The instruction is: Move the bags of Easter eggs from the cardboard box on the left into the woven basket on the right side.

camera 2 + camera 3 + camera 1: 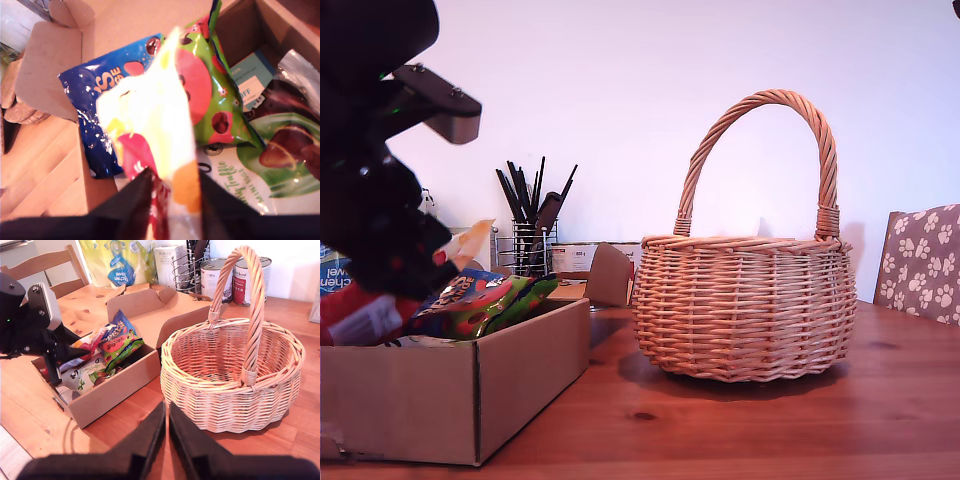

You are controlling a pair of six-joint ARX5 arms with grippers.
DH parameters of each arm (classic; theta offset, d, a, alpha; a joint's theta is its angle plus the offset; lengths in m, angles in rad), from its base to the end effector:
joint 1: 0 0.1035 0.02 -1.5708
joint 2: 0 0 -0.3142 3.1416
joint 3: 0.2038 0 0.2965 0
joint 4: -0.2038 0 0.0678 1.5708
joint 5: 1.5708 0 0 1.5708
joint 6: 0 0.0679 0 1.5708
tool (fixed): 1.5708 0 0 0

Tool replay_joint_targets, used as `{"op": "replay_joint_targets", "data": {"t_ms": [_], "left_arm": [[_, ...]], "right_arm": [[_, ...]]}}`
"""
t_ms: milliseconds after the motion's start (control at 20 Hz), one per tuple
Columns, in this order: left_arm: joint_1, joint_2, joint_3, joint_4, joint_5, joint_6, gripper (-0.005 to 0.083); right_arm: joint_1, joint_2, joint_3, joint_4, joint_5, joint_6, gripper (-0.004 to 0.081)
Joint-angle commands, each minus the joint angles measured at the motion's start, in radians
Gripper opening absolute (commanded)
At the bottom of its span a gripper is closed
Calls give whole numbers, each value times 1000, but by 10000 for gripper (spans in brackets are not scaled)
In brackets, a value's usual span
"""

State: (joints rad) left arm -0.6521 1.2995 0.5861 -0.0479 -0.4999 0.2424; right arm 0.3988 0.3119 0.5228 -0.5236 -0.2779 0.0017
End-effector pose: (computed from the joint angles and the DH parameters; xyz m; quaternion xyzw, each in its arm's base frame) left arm 0.2477 -0.1482 0.1737 0.3128 0.3008 -0.1077 0.8945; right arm 0.1024 0.0634 0.2784 -0.0086 0.1557 0.3277 0.9318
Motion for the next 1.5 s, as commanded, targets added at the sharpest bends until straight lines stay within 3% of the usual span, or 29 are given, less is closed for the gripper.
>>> {"op": "replay_joint_targets", "data": {"t_ms": [0,150,300,400,600,800,1200,1450], "left_arm": [[1,-4,63,-29,-6,1,41],[-12,-6,199,-176,-3,0,-21],[-19,-6,343,-307,80,-10,-22],[-18,-6,410,-335,192,-32,-22],[-18,-5,448,-253,554,-96,-22],[-19,19,448,-56,743,-153,-22],[-25,260,448,167,754,-196,-22],[-31,285,476,214,753,-235,-22]], "right_arm": [[-6,-1,-17,10,-1,-3,-13],[-6,-1,-17,10,-1,-3,-13],[-6,-1,-17,10,-1,-3,-13],[-6,-1,-17,10,-1,-3,-13],[-6,-1,-17,10,0,-3,-13],[-6,-1,-17,10,0,-3,-13],[-6,-1,-17,10,0,-2,-13],[-6,-1,-17,10,0,-2,-13]]}}
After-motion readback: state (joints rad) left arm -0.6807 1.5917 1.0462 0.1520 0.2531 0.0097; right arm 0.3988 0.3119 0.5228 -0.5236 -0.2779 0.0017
